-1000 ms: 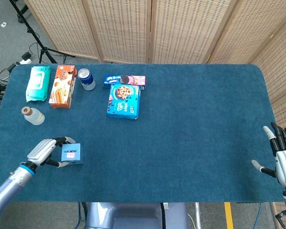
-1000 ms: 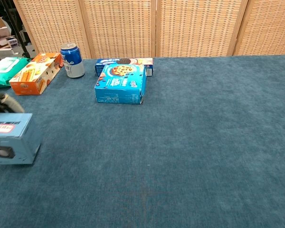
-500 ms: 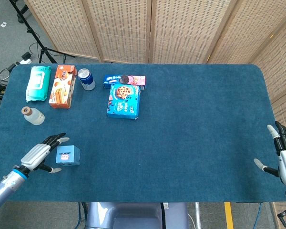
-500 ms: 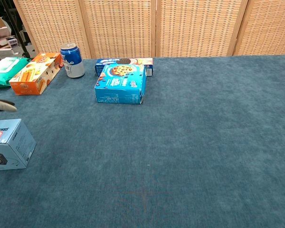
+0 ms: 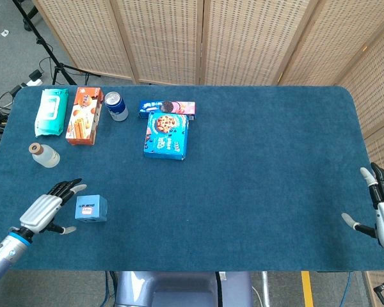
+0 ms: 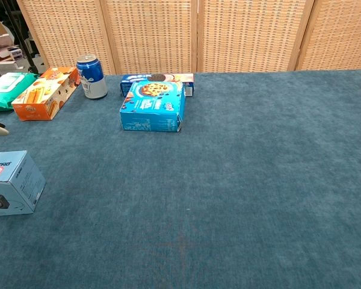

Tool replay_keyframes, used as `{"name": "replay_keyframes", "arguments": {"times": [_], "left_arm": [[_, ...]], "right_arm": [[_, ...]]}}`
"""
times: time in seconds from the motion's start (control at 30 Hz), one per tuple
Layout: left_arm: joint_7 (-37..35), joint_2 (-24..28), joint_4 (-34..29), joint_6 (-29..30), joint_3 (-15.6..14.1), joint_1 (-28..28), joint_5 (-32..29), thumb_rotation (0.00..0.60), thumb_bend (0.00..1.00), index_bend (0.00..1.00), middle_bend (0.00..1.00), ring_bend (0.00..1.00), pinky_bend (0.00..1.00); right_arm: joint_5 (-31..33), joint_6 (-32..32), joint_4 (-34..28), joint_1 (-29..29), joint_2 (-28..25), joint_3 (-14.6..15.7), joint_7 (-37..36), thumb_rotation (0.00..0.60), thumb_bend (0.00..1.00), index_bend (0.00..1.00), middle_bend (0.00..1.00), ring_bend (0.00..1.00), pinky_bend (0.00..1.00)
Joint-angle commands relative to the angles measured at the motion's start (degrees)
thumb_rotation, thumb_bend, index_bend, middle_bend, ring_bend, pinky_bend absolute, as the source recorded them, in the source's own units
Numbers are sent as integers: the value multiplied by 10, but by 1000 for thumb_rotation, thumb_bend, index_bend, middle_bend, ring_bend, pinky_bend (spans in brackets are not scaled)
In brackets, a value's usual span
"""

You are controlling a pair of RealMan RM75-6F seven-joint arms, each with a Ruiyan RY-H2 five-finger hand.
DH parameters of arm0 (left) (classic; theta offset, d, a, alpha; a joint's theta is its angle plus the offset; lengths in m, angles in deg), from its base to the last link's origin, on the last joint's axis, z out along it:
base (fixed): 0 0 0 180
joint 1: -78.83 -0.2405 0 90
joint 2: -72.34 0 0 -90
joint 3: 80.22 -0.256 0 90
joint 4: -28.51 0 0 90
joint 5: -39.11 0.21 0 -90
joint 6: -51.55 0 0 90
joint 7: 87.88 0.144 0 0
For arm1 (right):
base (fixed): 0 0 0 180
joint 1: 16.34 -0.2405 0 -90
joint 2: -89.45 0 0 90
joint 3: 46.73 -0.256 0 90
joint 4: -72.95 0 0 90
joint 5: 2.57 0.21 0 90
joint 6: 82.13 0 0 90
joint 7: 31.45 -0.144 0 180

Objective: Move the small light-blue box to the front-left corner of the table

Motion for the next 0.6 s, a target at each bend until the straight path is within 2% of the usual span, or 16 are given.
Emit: {"name": "replay_keyframes", "arguments": {"times": [0.03,0.1,0.17,0.3,0.43,0.6], "left_arm": [[40,-22,-17,-6,22,0,-31,600,14,5,46,61,172],[65,-36,-19,-5,31,-2,-46,600,19,52,134,141,246],[68,-43,-22,-11,33,0,-49,600,28,139,239,229,320],[80,-53,-21,-6,44,-1,-62,600,130,329,441,408,468],[94,-49,-24,-3,47,-5,-70,600,175,394,475,439,484],[85,-30,-28,18,46,-11,-56,600,182,416,490,457,486]], "right_arm": [[2,1,1,0,0,-1,-1,600,0,0,0,0,0],[2,2,2,-1,0,-1,-2,600,0,0,0,0,0],[2,2,2,-1,0,-1,-3,600,0,0,0,0,0],[2,2,3,-1,0,-1,-8,600,0,0,0,0,0],[4,3,4,-1,0,-2,-10,600,0,0,0,0,0],[2,3,3,-1,1,-1,-6,600,0,0,0,0,0]]}}
